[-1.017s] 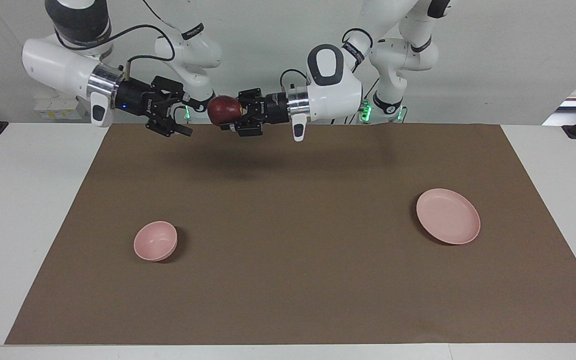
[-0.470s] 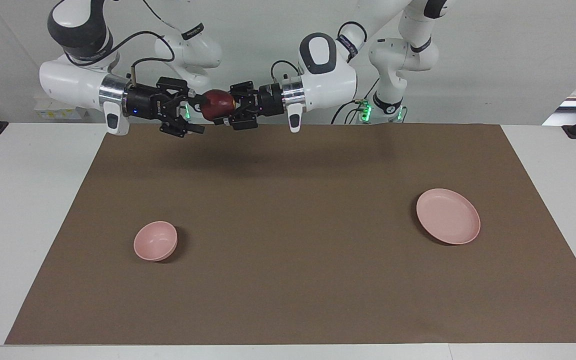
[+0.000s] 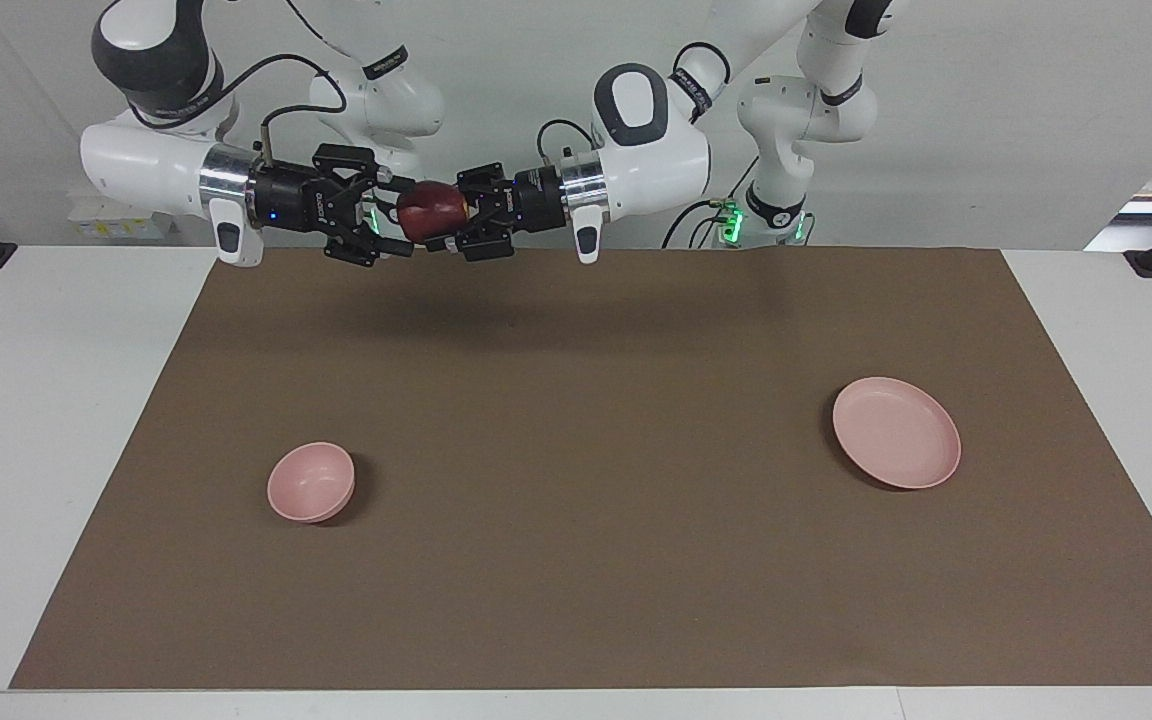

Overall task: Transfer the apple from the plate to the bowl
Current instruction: 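Close the right gripper on the apple held by the left gripper, then open the left gripper while the right gripper pulls the apple away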

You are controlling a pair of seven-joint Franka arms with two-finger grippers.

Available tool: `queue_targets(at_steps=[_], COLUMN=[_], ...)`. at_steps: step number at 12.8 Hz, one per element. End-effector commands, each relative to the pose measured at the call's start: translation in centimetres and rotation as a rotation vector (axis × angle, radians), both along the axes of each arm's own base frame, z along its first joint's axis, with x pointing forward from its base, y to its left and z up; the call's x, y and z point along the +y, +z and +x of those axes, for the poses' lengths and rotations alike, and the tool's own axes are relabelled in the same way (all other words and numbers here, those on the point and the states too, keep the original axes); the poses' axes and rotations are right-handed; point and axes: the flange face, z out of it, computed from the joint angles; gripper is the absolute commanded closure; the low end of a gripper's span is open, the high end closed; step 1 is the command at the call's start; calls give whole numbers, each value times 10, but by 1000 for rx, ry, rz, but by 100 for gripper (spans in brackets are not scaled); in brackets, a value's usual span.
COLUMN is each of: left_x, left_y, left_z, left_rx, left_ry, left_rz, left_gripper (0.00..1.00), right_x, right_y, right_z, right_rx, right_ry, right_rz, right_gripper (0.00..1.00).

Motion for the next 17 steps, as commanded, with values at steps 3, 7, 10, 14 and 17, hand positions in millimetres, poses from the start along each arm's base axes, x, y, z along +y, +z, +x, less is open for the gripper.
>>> queue_targets(at_steps=[3, 7, 10, 14, 17], left_x=[-19, -19, -19, -19, -19], left_y=[10, 11, 11, 11, 11], left_z=[-4, -3, -3, -3, -3], left_rx=[-2, -5, -5, -7, -7], left_ry=[34, 36, 36, 36, 36], left_rz=[-16, -17, -17, -16, -16], left_gripper=[100, 100, 100, 100, 100], right_x=[1, 5, 10, 9, 4], right_y=[-1, -5, -3, -6, -6], right_z=[-7, -10, -14, -16, -15], right_rx=[17, 75, 114, 112, 108], right_ry=[-29, -22, 3, 11, 2], right_rz=[6, 12, 21, -3, -7], right_gripper=[0, 0, 0, 0, 76])
